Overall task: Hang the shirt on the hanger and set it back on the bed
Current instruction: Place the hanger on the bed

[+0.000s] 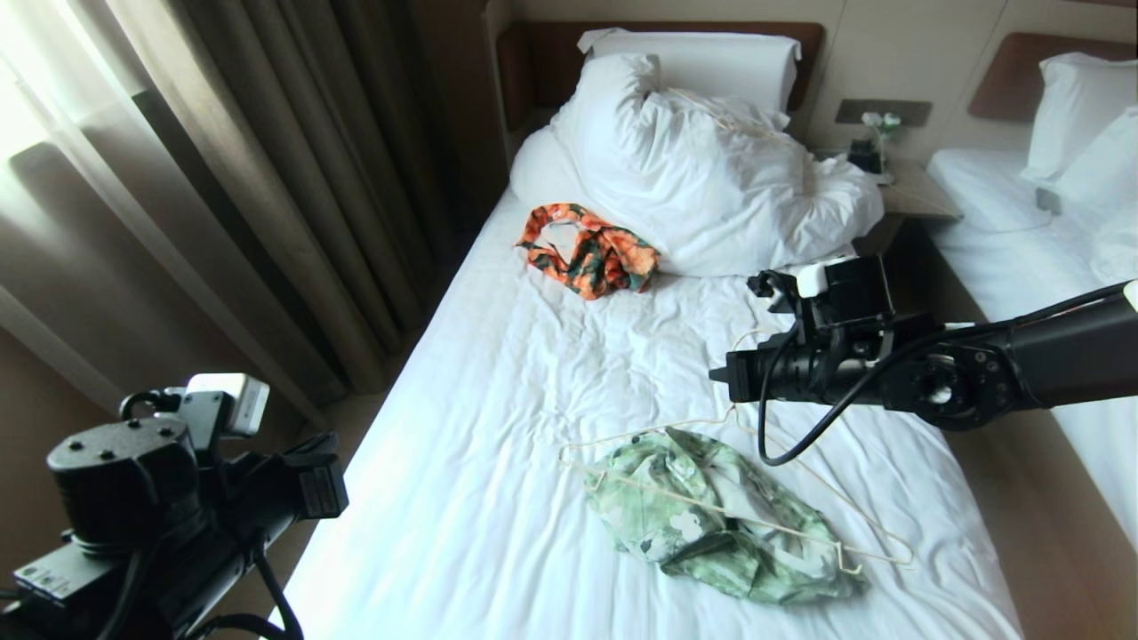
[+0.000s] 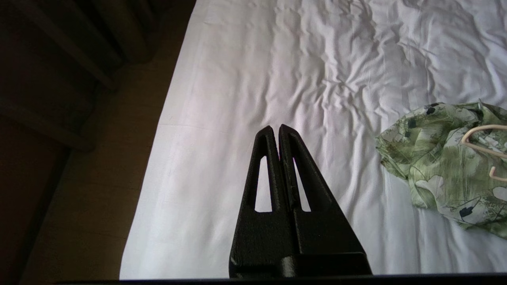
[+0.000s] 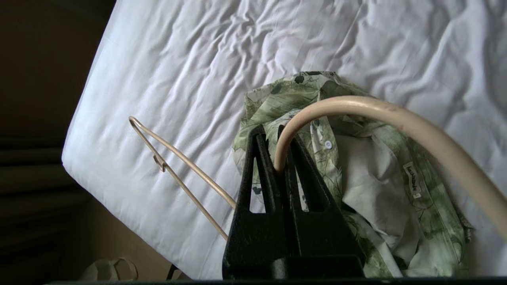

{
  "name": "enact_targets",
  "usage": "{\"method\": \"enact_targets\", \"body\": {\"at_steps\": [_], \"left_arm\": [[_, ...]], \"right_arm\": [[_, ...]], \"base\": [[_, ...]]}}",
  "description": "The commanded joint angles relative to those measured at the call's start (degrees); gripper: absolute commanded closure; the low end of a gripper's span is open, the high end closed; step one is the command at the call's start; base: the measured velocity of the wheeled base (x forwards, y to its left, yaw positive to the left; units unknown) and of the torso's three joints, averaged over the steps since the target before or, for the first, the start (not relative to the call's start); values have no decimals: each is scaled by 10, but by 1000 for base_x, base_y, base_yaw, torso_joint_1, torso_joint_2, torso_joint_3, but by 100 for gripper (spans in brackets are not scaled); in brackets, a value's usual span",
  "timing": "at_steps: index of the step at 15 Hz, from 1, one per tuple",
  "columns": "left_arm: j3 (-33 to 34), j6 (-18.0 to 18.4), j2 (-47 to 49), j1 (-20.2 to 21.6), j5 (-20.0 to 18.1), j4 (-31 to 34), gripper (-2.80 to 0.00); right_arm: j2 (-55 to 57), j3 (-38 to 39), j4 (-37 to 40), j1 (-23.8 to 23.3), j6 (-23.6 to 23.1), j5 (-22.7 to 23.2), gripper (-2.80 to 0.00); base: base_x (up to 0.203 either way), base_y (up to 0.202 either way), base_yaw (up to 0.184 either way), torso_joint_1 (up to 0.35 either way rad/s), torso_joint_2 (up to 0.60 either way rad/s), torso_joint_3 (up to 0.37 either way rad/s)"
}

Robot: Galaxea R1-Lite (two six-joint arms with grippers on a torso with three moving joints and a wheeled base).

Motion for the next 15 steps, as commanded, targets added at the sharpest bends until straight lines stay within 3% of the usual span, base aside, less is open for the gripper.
{"method": "enact_targets", "body": {"at_steps": [1, 10, 11, 15], "left_arm": [[3, -1, 0, -1, 1, -3, 0], [9, -2, 0, -2, 1, -3, 0], [10, -2, 0, -2, 1, -3, 0], [10, -2, -13, 1, 2, -3, 0]], "right_arm": [[0, 12, -5, -1, -6, 1, 0], [101, 7, -10, -22, -25, -29, 0], [113, 7, -16, -22, -25, -33, -280], [129, 21, -16, -20, -25, -46, -280]], "base": [[0, 0, 0, 0, 0, 0], [0, 0, 0, 0, 0, 0], [0, 0, 0, 0, 0, 0], [0, 0, 0, 0, 0, 0]]}}
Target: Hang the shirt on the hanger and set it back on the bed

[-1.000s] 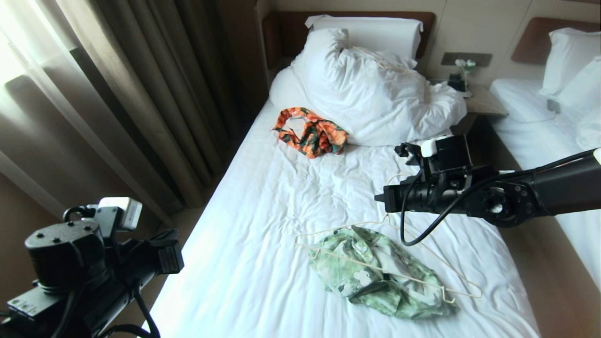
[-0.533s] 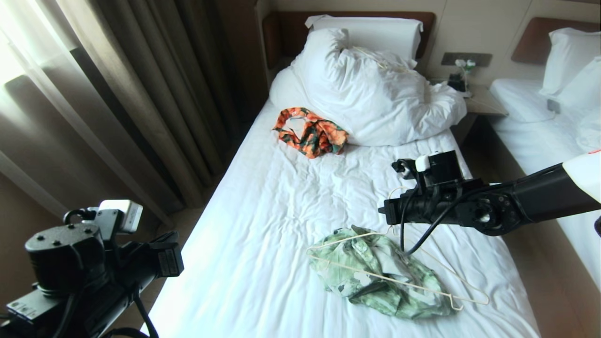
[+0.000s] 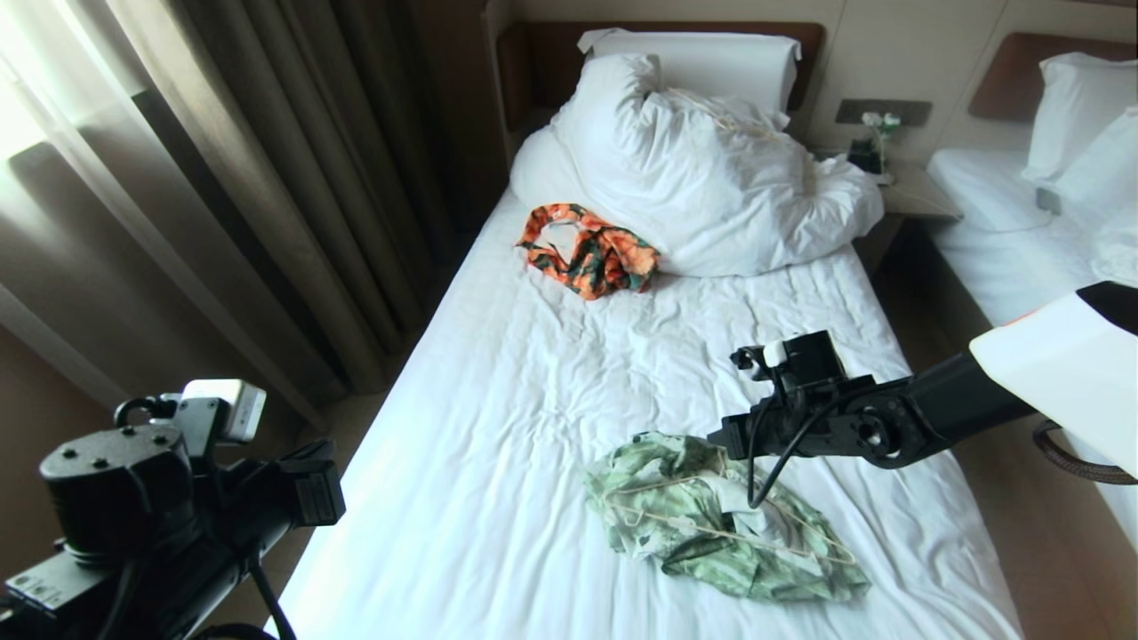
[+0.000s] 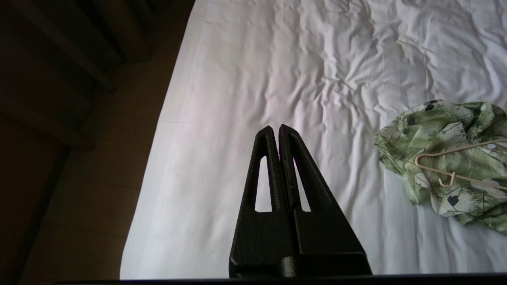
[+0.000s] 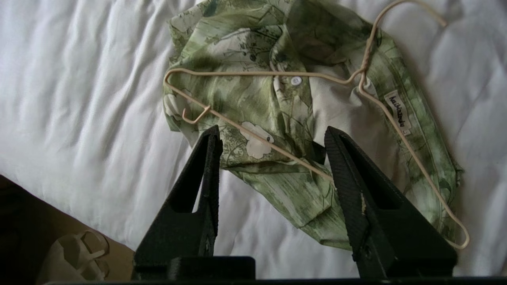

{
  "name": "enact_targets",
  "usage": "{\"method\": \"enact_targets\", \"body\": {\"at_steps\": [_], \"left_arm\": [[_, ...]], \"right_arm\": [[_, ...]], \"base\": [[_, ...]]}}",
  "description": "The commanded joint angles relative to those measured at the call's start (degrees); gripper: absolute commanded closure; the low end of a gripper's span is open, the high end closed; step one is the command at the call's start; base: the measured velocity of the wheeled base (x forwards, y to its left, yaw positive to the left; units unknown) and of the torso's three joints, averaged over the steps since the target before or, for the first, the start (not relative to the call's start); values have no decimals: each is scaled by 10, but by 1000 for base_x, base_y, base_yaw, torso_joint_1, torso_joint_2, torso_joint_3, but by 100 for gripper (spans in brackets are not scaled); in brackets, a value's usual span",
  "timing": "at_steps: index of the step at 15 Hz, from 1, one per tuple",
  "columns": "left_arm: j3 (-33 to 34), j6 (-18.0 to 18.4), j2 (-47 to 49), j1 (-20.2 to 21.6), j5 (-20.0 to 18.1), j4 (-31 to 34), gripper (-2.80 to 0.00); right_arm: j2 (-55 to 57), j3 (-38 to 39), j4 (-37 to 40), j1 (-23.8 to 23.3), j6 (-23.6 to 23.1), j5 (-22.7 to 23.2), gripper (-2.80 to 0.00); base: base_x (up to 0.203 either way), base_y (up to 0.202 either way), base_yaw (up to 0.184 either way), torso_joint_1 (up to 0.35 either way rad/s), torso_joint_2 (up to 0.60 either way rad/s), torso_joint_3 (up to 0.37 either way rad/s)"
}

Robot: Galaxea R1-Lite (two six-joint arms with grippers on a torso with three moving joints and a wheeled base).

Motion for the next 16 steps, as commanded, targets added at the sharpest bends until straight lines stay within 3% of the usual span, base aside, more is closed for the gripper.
{"method": "enact_targets", "body": {"at_steps": [1, 4, 5, 9, 12, 16], "left_arm": [[1, 0, -7, 0, 1, -3, 0], [4, -13, -8, 11, 1, -3, 0], [4, -21, -8, 13, 1, -3, 0], [11, -27, -9, 12, -1, -3, 0], [0, -51, -12, 6, -24, -4, 0], [-1, -47, -51, 4, -20, -10, 0]], "right_arm": [[4, 13, -2, 2, 1, -8, -280], [-26, 32, -3, 3, 1, -33, -280], [-40, 40, -5, 3, 1, -34, 0], [-96, 80, -3, 4, 1, -39, 0], [-146, 103, -4, 3, 1, -84, 0], [-307, 132, 13, -7, -2, -102, 0]], "base": [[0, 0, 0, 0, 0, 0], [0, 0, 0, 0, 0, 0], [0, 0, 0, 0, 0, 0], [0, 0, 0, 0, 0, 0], [0, 0, 0, 0, 0, 0], [0, 0, 0, 0, 0, 0]]}}
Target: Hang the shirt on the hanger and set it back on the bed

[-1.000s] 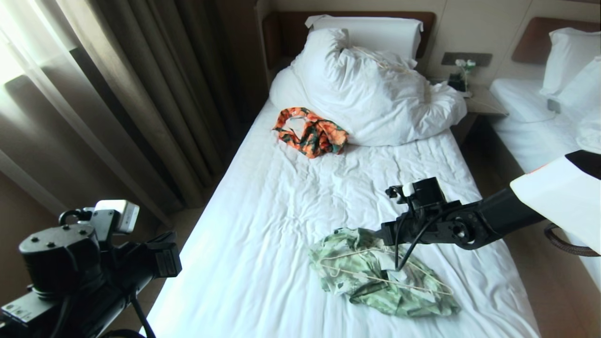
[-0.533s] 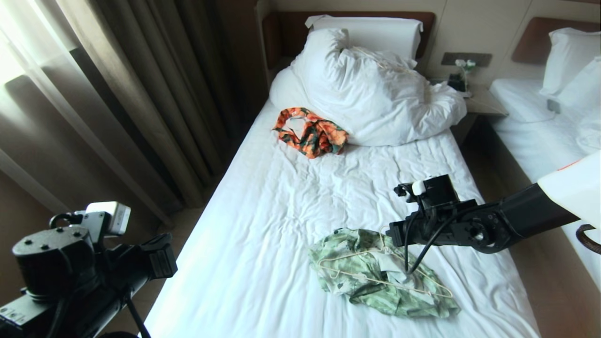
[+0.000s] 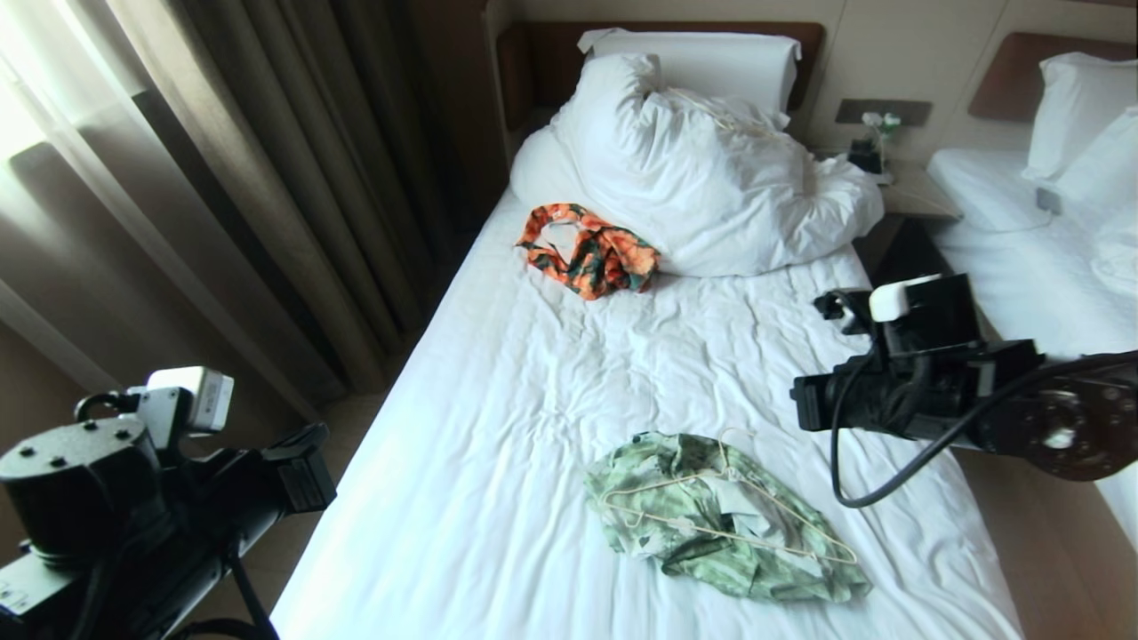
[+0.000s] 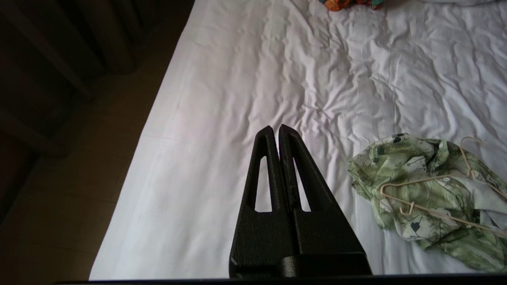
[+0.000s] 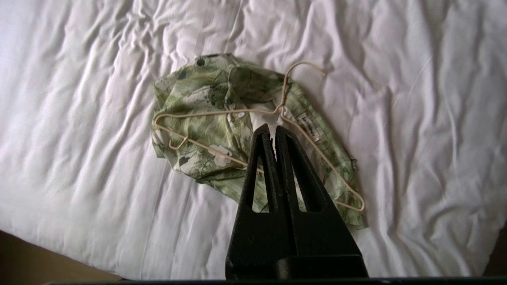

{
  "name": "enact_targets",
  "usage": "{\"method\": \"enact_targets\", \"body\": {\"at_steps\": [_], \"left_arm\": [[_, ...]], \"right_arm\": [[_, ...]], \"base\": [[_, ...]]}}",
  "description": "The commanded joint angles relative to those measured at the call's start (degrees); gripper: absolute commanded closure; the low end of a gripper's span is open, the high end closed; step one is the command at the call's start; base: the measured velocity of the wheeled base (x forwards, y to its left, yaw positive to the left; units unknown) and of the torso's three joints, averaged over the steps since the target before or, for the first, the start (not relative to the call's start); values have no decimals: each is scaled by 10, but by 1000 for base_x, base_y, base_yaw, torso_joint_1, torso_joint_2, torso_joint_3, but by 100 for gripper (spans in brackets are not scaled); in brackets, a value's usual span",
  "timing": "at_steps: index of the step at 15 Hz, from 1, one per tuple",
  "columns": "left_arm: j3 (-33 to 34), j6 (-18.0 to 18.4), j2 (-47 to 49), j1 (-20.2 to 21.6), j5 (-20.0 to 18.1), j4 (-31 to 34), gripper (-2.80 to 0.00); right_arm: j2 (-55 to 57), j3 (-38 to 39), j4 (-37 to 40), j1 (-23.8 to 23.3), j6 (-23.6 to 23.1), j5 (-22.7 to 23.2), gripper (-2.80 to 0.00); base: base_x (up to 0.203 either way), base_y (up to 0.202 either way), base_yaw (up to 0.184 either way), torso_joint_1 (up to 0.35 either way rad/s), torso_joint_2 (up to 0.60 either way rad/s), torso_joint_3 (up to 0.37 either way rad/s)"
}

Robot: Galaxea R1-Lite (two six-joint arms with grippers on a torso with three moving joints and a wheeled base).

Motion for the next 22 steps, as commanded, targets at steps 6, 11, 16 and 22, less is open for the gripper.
{"method": "enact_targets", "body": {"at_steps": [6, 11, 16, 22], "left_arm": [[10, 73, -198, 0, 143, 2, 0], [6, 132, -382, 42, 230, 76, 0], [-56, 179, -588, 121, 234, 286, 0], [-16, 214, -713, 169, 157, 378, 0]], "right_arm": [[-328, 4, 120, -66, -4, -67, 0], [-497, 20, 223, -75, -4, -105, 0], [-639, 19, 328, -88, -4, -121, 0], [-756, 56, 386, -116, -3, -122, 0]], "base": [[0, 0, 0, 0, 0, 0], [0, 0, 0, 0, 0, 0], [0, 0, 0, 0, 0, 0], [0, 0, 0, 0, 0, 0]]}}
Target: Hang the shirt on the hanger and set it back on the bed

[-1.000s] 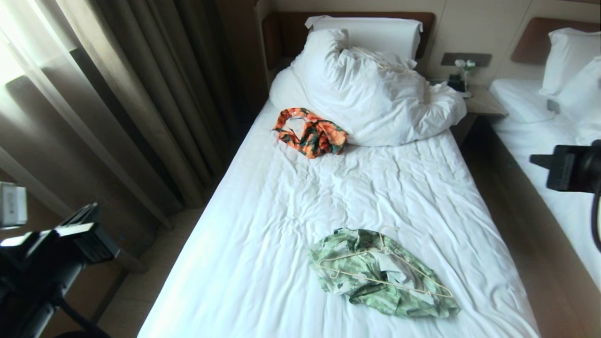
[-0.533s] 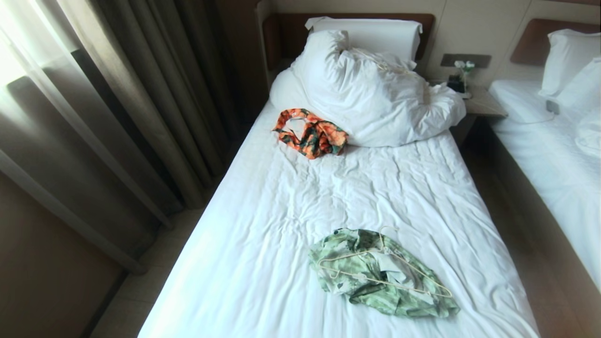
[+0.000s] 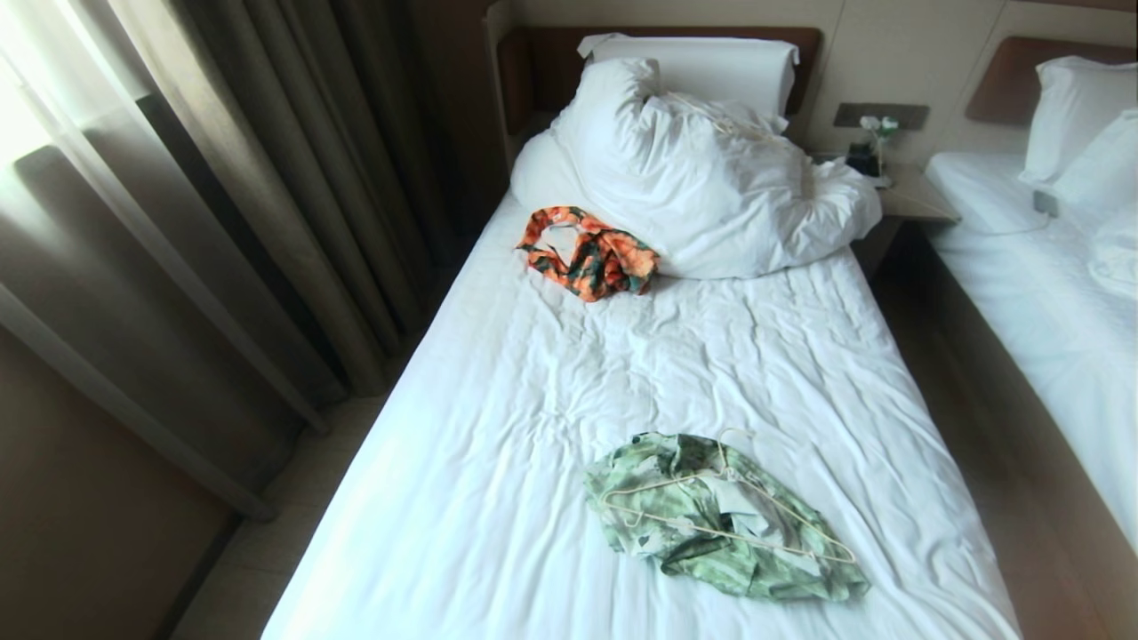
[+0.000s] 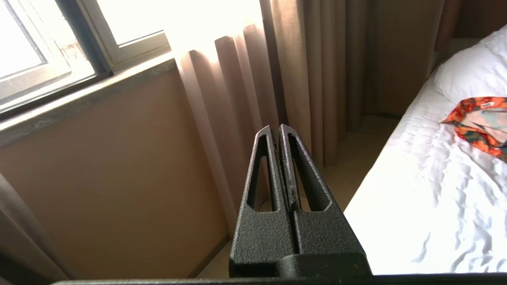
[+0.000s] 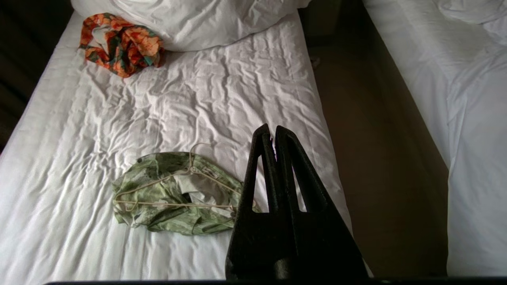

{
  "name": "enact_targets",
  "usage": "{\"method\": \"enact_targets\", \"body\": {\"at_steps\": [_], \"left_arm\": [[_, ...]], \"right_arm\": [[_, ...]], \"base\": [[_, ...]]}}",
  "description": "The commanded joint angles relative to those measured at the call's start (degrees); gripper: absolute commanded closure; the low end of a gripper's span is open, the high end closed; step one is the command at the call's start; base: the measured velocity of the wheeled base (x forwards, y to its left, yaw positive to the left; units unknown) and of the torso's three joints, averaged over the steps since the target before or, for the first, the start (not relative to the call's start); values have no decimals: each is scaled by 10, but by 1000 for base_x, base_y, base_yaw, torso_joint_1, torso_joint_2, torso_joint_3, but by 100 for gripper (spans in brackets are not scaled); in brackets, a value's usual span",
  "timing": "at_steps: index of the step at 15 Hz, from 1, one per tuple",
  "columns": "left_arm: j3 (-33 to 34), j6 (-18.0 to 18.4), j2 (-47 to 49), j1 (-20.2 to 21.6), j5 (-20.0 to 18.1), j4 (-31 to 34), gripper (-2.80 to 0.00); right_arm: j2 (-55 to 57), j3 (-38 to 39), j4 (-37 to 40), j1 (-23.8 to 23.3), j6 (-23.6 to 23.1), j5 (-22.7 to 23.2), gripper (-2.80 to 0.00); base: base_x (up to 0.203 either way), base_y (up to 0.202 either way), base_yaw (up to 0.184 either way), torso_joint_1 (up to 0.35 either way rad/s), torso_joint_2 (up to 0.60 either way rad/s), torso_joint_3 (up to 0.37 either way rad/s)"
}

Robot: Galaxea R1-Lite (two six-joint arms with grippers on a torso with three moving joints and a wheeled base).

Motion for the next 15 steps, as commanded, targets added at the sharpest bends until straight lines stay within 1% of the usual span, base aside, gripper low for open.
{"method": "enact_targets", "body": {"at_steps": [1, 2, 4, 5, 6, 8, 9, 10, 11, 12, 14, 15], "left_arm": [[17, 3, -35, 4, -9, 1, 0], [19, 3, -37, 4, -26, 4, 0], [39, 1, -54, -1, -121, 6, 0], [50, 0, -68, -7, -145, 12, 0], [59, 0, -91, -13, -166, 35, 0], [63, -7, -134, -16, -214, 119, 0], [64, -12, -156, -17, -237, 157, 0], [68, -22, -164, -17, -253, 182, 0], [80, -36, -163, -17, -263, 189, 0], [92, -38, -163, -17, -276, 189, 0], [127, -37, -163, -17, -320, 191, 0], [131, -37, -163, -17, -332, 202, 0]], "right_arm": [[-54, 28, 2, -23, 1, 0, 0], [-74, 55, 0, -41, 3, 1, 0], [-109, 101, -7, -61, 13, 3, 0], [-121, 113, -10, -64, 20, 6, 0], [-141, 129, -11, -66, 23, 17, 0], [-164, 168, -21, -69, 25, 40, 0], [-172, 189, -35, -70, 24, 49, 0], [-181, 215, -49, -70, 21, 61, 0], [-193, 249, -66, -72, 8, 77, 0], [-217, 287, -90, -75, -9, 96, 0], [-257, 374, -154, -79, -48, 137, 0], [-274, 407, -183, -80, -67, 150, 0]], "base": [[0, 0, 0, 0, 0, 0], [0, 0, 0, 0, 0, 0], [0, 0, 0, 0, 0, 0], [0, 0, 0, 0, 0, 0], [0, 0, 0, 0, 0, 0], [0, 0, 0, 0, 0, 0], [0, 0, 0, 0, 0, 0], [0, 0, 0, 0, 0, 0], [0, 0, 0, 0, 0, 0], [0, 0, 0, 0, 0, 0], [0, 0, 0, 0, 0, 0], [0, 0, 0, 0, 0, 0]]}}
